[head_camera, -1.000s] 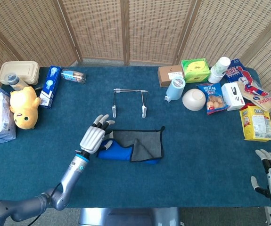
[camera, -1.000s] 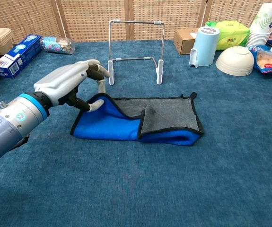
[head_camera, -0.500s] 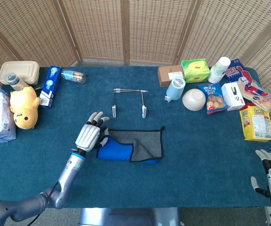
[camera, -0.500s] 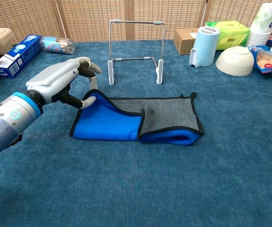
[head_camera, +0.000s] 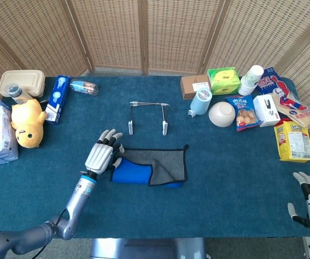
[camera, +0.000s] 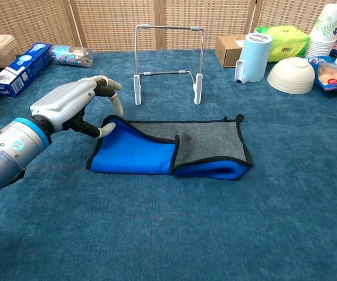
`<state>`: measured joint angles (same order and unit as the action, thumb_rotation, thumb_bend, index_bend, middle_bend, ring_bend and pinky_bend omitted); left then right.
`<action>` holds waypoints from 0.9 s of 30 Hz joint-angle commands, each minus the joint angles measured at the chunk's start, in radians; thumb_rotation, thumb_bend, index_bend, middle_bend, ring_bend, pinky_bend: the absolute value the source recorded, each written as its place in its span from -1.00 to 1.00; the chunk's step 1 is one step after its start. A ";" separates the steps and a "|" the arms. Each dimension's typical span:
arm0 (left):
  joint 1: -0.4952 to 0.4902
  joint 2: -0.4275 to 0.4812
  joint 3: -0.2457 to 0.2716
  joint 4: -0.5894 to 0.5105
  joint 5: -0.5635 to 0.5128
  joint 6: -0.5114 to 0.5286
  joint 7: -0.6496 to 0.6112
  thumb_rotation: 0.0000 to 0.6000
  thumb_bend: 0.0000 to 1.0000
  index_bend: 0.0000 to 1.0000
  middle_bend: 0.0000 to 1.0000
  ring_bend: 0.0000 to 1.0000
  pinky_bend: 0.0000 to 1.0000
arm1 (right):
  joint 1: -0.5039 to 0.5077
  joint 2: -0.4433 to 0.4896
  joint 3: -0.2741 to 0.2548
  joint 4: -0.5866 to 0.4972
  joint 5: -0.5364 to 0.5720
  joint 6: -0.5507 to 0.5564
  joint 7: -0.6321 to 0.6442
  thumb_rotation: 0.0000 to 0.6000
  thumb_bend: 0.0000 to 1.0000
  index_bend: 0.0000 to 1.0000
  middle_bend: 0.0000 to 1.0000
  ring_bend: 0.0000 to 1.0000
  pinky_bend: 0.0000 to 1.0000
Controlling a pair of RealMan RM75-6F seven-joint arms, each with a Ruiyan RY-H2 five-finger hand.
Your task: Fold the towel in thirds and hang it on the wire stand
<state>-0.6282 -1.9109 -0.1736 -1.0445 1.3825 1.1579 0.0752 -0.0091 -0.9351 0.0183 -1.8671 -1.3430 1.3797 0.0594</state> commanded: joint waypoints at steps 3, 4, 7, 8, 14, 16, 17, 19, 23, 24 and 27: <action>-0.004 -0.006 -0.007 0.008 -0.001 0.005 0.002 1.00 -0.09 -0.47 -0.79 -1.00 -1.00 | 0.000 0.000 -0.001 0.000 0.001 -0.001 -0.001 1.00 -0.18 -0.88 -0.86 -1.00 -0.86; -0.006 -0.008 -0.010 0.010 0.000 0.007 0.003 1.00 -0.09 -0.49 -0.81 -1.00 -1.00 | -0.001 0.000 -0.001 -0.001 0.001 -0.001 -0.001 1.00 -0.18 -0.89 -0.86 -1.00 -0.86; -0.008 -0.011 -0.014 0.013 0.000 0.011 0.003 1.00 -0.11 -0.56 -0.84 -1.00 -1.00 | -0.002 0.001 -0.001 -0.002 0.001 0.001 -0.001 1.00 -0.18 -0.89 -0.86 -1.00 -0.86; -0.009 -0.012 -0.015 0.014 0.000 0.011 0.004 1.00 -0.11 -0.58 -0.85 -1.00 -1.00 | -0.003 0.001 -0.001 -0.002 0.001 0.002 -0.001 1.00 -0.18 -0.89 -0.86 -1.00 -0.86; -0.010 -0.022 -0.012 0.025 -0.005 0.010 0.027 1.00 -0.11 -0.64 -0.88 -1.00 -1.00 | -0.007 0.005 -0.002 -0.007 -0.001 0.008 -0.001 1.00 -0.18 -0.89 -0.86 -1.00 -0.86; -0.010 -0.024 -0.012 0.025 -0.007 0.010 0.031 1.00 -0.11 -0.66 -0.88 -1.00 -1.00 | -0.009 0.006 -0.003 -0.009 -0.003 0.011 0.000 1.00 -0.18 -0.89 -0.86 -1.00 -0.86; -0.010 -0.025 -0.012 0.025 -0.007 0.009 0.034 1.00 -0.11 -0.66 -0.89 -1.00 -1.00 | -0.010 0.007 -0.004 -0.011 -0.003 0.012 -0.001 1.00 -0.18 -0.89 -0.86 -1.00 -0.86; -0.011 -0.026 -0.011 0.024 -0.007 0.006 0.037 1.00 -0.10 -0.67 -0.89 -1.00 -1.00 | -0.012 0.008 -0.004 -0.013 -0.004 0.014 0.000 1.00 -0.18 -0.89 -0.86 -1.00 -0.86; -0.012 -0.030 -0.009 0.024 -0.003 0.012 0.042 1.00 -0.08 -0.68 -0.89 -1.00 -1.00 | -0.016 0.010 -0.006 -0.016 -0.006 0.020 0.001 1.00 -0.18 -0.89 -0.86 -1.00 -0.86; -0.012 -0.029 -0.010 0.021 -0.002 0.014 0.037 1.00 -0.08 -0.69 -0.89 -1.00 -1.00 | -0.017 0.011 -0.006 -0.017 -0.006 0.020 0.001 1.00 -0.18 -0.89 -0.86 -1.00 -0.86; -0.009 -0.024 -0.011 0.010 0.006 0.029 0.025 1.00 -0.08 -0.72 -0.89 -1.00 -1.00 | -0.016 0.012 -0.005 -0.018 -0.008 0.020 0.000 1.00 -0.18 -0.89 -0.86 -1.00 -0.86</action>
<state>-0.6383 -1.9367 -0.1842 -1.0308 1.3856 1.1829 0.1040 -0.0250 -0.9229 0.0130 -1.8854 -1.3510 1.3997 0.0599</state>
